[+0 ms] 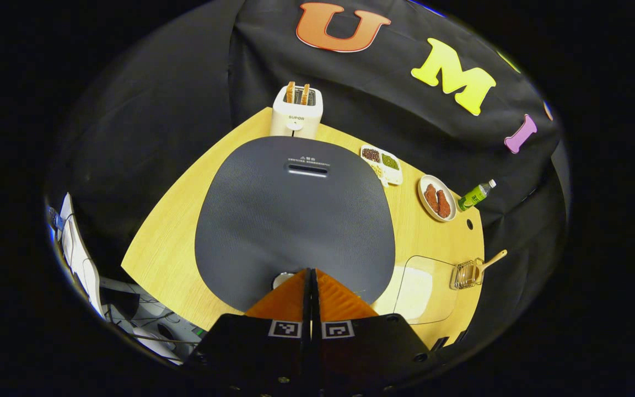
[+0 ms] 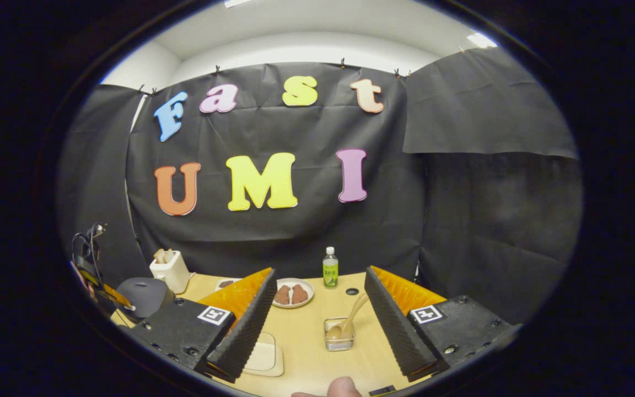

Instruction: Close the left gripper, press the button to open the rice cooker; take a wooden spoon from the chopstick holder with the right hand, scoop a spoonful of rice and pour it into the rice cooker, then put the wooden spoon back into the chopstick holder.

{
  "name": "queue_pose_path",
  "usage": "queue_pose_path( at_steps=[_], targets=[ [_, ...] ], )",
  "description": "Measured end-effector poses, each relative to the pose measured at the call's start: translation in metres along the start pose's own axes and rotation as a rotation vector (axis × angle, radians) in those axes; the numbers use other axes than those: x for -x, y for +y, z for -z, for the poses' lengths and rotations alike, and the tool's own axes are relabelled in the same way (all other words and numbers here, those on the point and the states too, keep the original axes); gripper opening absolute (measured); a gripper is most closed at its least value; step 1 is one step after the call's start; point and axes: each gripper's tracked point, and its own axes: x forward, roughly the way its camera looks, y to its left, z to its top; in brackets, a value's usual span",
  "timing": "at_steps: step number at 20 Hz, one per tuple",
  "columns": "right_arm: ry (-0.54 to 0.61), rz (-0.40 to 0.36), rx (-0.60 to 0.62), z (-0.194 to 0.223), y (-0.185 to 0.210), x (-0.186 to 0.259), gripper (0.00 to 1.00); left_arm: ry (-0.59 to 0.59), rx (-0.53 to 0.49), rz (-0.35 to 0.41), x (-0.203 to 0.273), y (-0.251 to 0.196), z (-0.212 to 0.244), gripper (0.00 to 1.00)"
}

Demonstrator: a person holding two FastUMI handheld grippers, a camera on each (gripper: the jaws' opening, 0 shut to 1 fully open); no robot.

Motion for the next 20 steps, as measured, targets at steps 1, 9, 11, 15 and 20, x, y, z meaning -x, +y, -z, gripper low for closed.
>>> queue_pose_path(
  at_steps=[1, 9, 11, 15, 20],
  targets=[
    [-0.006, 0.004, 0.002, -0.001, -0.002, 0.001, 1.0, -0.038, -0.016, -0.002, 0.007, -0.002, -0.009, 0.0],
    [-0.019, 0.033, 0.007, -0.005, -0.02, 0.017, 1.0, -0.365, -0.048, 0.043, 0.068, -0.026, -0.093, 0.0],
    [-0.026, 0.038, 0.003, -0.007, -0.024, 0.02, 1.0, -0.425, -0.046, 0.072, 0.078, -0.035, -0.107, 0.0],
    [-0.034, 0.051, -0.005, -0.008, -0.032, 0.026, 1.0, -0.489, -0.082, 0.075, 0.092, -0.042, -0.12, 0.02],
    [-0.036, 0.063, 0.001, -0.009, -0.042, 0.033, 1.0, -0.6, -0.081, 0.109, 0.118, -0.055, -0.131, 0.18]
  ],
)
